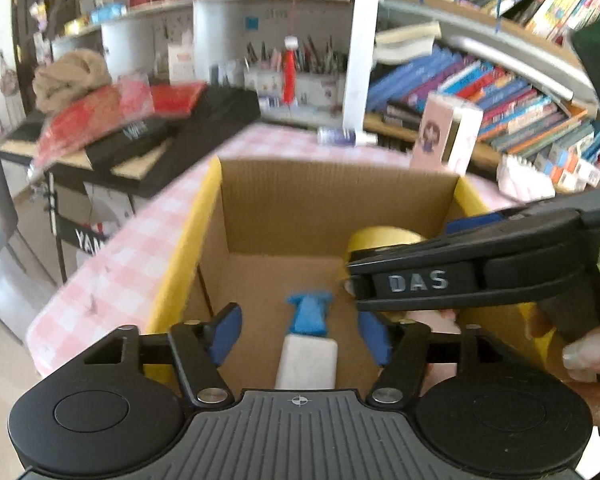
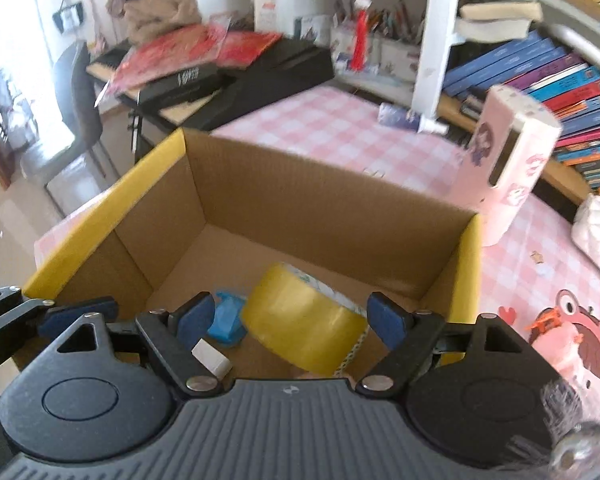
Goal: Organize objects
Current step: 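Withdraw both open tools up out of the yellow box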
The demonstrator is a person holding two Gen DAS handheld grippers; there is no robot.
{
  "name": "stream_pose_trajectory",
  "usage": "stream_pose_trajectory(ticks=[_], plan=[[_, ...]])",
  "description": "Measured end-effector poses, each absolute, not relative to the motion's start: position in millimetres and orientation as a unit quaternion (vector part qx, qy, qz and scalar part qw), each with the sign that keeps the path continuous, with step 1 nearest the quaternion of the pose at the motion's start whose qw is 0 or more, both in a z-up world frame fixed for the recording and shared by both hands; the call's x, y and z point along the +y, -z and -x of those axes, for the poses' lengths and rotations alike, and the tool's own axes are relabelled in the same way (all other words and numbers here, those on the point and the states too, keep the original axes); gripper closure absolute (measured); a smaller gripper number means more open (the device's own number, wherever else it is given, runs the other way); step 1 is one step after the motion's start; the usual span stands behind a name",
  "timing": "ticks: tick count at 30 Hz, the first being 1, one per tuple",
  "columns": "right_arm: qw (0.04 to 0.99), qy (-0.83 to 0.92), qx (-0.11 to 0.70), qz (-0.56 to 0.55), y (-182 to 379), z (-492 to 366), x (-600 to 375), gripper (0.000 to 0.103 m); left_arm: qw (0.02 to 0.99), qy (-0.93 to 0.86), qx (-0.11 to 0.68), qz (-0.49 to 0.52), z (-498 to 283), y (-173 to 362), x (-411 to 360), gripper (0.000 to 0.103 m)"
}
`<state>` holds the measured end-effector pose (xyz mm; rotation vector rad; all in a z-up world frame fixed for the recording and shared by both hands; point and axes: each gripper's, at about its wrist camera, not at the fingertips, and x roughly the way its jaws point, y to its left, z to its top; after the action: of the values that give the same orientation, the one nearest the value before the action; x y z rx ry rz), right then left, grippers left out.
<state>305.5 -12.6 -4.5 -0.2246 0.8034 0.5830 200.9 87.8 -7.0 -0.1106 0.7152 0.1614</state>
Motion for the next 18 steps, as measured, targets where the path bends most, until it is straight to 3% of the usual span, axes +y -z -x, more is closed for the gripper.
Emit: stream_pose_trajectory(ticks=[8, 18], plan=[[0.931, -0.220, 0.291, 0.031, -34.1, -257.6, -53.8, 0.020, 0.952, -0.102, 0.283, 0.051, -165.0, -22.3, 95.7, 0.019], [0.967, -0.161, 0.197, 0.033, -49.4, -181.5, -82.6, 0.020, 0.952, -0.113, 0.272, 0.078, -118.0, -24.0, 107.9, 0.019]])
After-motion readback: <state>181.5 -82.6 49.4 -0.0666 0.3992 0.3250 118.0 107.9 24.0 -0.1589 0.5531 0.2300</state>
